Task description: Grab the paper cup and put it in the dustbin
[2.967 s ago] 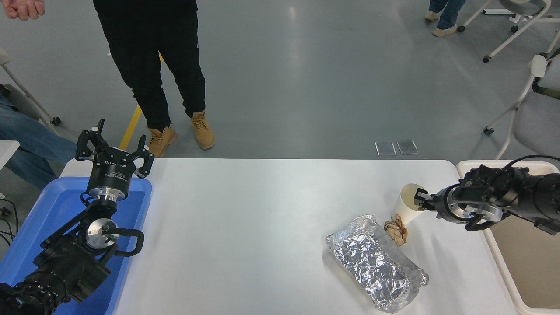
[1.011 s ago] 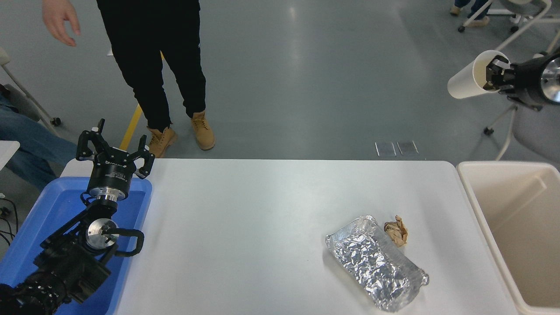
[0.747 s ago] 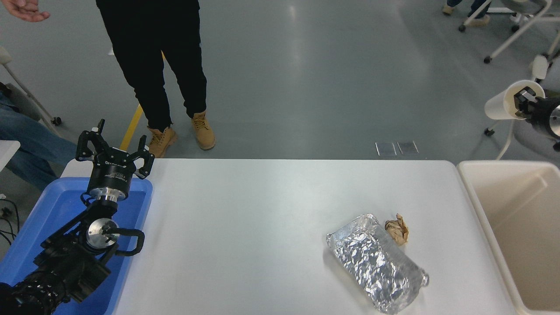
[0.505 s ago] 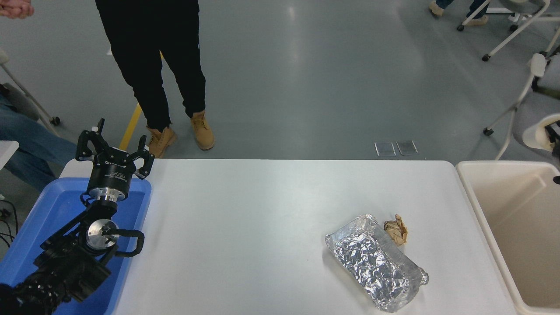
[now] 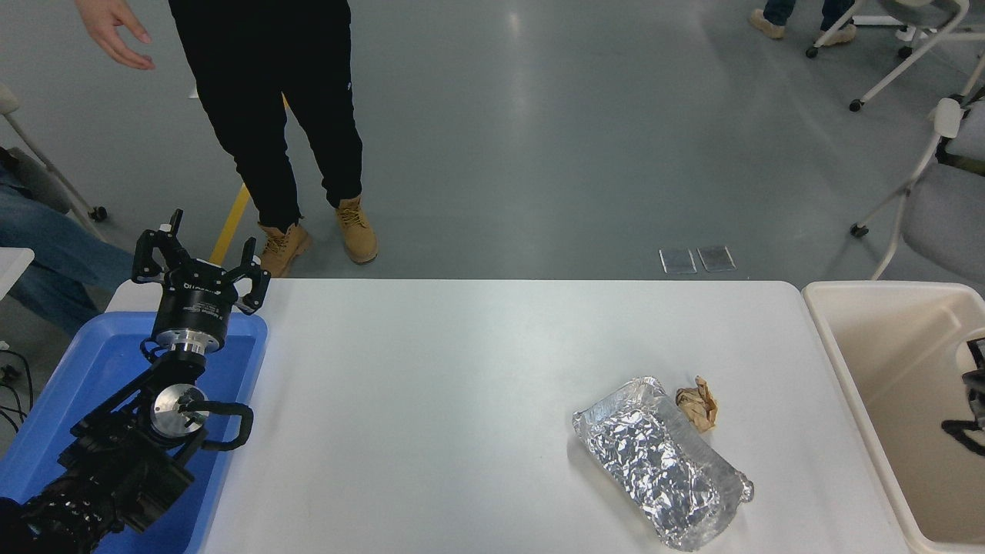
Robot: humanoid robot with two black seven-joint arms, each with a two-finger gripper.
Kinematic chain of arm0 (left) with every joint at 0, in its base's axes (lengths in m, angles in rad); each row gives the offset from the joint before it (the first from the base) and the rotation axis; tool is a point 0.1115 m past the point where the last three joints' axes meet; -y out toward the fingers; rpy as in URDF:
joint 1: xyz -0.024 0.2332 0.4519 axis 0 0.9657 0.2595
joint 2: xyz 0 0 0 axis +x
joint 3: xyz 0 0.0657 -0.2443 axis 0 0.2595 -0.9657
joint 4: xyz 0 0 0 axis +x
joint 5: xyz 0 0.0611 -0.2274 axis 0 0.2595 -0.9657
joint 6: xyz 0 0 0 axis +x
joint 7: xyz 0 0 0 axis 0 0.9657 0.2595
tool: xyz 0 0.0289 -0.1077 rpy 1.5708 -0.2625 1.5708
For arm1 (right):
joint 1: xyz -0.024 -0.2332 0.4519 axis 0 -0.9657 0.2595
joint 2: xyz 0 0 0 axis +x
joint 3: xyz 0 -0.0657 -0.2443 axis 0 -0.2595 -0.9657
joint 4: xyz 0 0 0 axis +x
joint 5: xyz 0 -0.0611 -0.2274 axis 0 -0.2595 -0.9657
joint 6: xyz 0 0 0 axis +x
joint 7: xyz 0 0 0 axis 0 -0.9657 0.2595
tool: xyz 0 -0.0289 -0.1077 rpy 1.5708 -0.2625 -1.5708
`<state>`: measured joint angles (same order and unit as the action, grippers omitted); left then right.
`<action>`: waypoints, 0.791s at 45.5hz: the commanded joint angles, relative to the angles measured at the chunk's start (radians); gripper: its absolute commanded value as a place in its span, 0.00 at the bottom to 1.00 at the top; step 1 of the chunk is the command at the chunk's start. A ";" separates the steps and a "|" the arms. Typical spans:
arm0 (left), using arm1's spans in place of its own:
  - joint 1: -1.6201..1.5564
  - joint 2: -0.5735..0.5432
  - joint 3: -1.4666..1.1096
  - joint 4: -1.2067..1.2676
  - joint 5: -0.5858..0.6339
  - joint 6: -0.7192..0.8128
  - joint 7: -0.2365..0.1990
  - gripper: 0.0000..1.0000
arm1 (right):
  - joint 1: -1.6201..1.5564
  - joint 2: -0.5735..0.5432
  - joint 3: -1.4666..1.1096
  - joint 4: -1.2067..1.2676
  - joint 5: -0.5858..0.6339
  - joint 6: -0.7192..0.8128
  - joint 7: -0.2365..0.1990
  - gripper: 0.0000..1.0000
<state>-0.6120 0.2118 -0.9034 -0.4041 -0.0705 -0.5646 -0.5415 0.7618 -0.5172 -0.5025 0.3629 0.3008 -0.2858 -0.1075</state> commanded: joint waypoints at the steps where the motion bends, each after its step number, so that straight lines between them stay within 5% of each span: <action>1: 0.000 0.000 0.000 -0.001 0.000 0.000 0.000 0.99 | -0.073 0.052 0.032 -0.064 0.001 -0.004 0.000 0.00; 2: 0.000 0.000 0.000 0.001 0.000 0.000 0.000 0.99 | -0.073 0.052 0.032 -0.064 0.003 -0.004 0.000 0.05; 8: 0.000 0.000 0.000 -0.001 0.000 0.000 0.000 0.99 | -0.059 0.051 0.030 -0.064 -0.002 -0.004 0.000 0.96; 9: 0.000 0.000 0.000 0.001 0.000 0.000 0.000 0.99 | -0.058 0.051 0.030 -0.064 -0.003 -0.003 0.000 1.00; 27: 0.000 0.000 0.000 -0.001 0.000 0.000 0.000 0.99 | 0.030 0.049 0.006 -0.026 -0.015 0.017 0.000 1.00; 36: 0.000 0.000 0.000 -0.001 0.000 -0.001 0.000 0.99 | 0.247 0.048 -0.217 0.031 -0.035 0.092 -0.001 1.00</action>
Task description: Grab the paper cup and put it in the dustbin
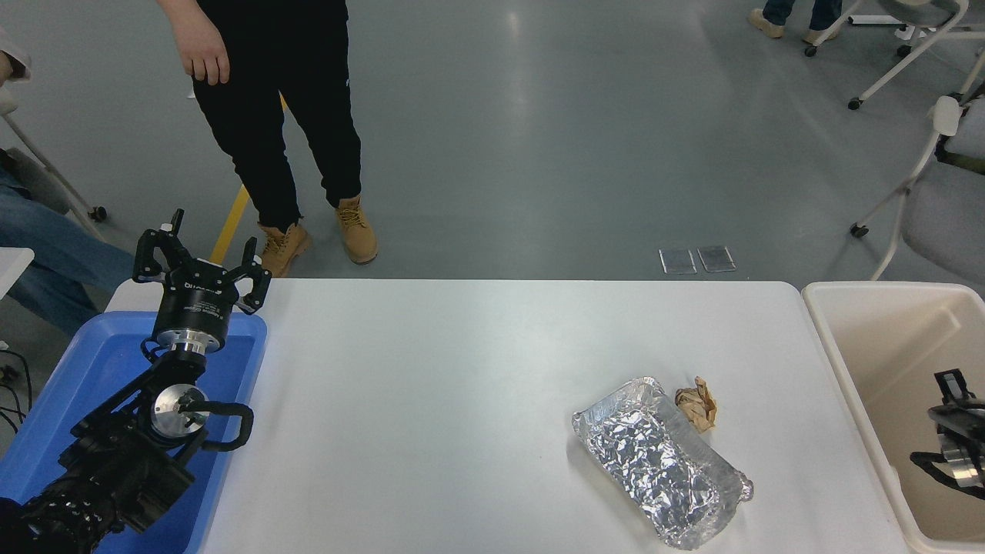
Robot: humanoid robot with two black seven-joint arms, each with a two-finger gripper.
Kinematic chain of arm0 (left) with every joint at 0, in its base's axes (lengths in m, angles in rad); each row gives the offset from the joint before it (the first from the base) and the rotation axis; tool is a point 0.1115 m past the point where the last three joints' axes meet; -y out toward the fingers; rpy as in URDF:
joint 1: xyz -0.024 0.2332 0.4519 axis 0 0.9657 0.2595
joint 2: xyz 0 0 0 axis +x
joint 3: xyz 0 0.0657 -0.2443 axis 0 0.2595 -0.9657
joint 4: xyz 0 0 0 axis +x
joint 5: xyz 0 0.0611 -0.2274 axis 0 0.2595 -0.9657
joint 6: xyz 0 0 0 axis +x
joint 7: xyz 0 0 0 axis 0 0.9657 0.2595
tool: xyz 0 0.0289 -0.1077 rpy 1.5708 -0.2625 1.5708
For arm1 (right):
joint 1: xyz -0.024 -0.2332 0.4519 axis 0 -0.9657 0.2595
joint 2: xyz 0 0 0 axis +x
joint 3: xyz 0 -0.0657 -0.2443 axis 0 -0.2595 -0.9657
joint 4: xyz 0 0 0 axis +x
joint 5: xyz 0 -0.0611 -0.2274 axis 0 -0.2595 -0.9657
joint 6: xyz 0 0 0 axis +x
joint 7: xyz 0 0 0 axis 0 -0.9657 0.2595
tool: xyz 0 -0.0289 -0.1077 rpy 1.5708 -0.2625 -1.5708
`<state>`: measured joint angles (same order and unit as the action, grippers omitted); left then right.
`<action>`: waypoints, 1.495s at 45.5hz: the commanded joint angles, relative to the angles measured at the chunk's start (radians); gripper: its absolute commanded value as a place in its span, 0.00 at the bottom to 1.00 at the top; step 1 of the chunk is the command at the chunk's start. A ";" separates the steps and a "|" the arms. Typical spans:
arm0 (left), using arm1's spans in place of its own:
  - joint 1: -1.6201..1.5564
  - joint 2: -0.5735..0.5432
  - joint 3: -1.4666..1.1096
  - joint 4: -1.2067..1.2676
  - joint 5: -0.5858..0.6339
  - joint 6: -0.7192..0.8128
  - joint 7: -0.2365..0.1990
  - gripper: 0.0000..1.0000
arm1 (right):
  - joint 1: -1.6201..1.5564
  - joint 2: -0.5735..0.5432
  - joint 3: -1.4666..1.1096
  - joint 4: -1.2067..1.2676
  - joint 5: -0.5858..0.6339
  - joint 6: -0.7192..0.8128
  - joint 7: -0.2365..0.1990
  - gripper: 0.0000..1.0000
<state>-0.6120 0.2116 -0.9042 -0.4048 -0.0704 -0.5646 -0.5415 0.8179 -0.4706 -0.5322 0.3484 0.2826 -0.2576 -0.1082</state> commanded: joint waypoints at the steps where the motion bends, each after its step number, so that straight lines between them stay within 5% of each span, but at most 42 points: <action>1: 0.000 0.000 -0.001 0.000 0.000 -0.001 0.000 0.99 | 0.216 0.004 -0.216 0.049 -0.017 0.076 -0.002 1.00; 22: 0.000 0.000 0.001 0.000 0.000 -0.001 0.000 0.99 | 0.714 0.182 -0.454 0.219 -0.022 0.449 -0.010 1.00; 34: 0.000 0.000 0.001 0.001 0.000 0.000 0.000 0.99 | 0.935 0.260 -0.546 0.460 -0.138 0.661 -0.010 1.00; 51: 0.000 0.000 0.001 0.000 0.000 0.000 0.000 0.99 | 1.277 0.156 -0.557 1.024 -0.237 0.791 -0.011 1.00; 68: 0.000 0.000 0.001 0.000 0.000 0.000 0.000 0.99 | 1.396 0.098 -0.572 1.169 -0.237 0.807 -0.014 1.00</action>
